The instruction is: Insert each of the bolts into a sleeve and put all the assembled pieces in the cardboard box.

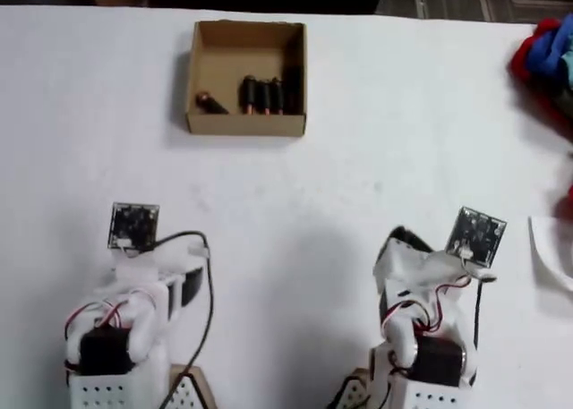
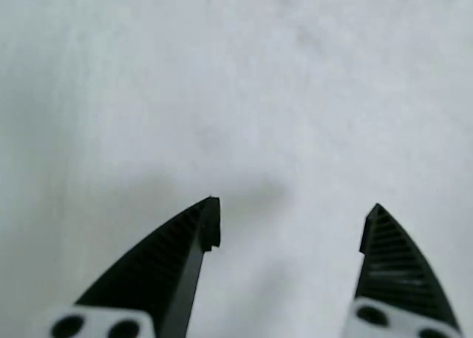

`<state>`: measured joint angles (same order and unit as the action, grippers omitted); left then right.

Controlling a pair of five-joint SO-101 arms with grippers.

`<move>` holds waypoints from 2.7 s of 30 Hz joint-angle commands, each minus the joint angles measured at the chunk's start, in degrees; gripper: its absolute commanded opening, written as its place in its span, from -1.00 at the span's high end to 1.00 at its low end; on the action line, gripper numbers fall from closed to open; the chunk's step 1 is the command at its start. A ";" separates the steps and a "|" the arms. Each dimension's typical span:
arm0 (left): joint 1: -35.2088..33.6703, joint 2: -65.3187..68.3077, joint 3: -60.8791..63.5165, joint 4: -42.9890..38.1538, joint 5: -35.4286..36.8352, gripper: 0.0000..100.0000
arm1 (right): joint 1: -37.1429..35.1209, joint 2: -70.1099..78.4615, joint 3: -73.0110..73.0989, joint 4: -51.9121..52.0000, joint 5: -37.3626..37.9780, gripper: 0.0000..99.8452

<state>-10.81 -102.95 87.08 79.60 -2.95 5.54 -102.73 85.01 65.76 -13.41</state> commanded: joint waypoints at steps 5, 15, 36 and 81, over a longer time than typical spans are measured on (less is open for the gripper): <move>0.53 -1.67 10.07 -5.89 -0.09 0.37 | 3.91 -0.40 0.70 12.88 0.00 0.96; 0.62 -1.67 9.98 -5.89 -0.79 0.37 | -10.77 -0.31 1.05 12.09 0.53 0.95; 1.41 -1.67 10.07 -5.89 -1.67 0.37 | -10.33 -0.48 10.81 7.60 18.99 0.95; 6.59 -1.67 10.07 -5.80 -1.76 0.37 | -10.15 -0.13 11.96 6.90 18.99 0.96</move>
<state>-3.78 -103.12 95.78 74.68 -4.44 -5.01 -102.64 96.35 73.49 6.11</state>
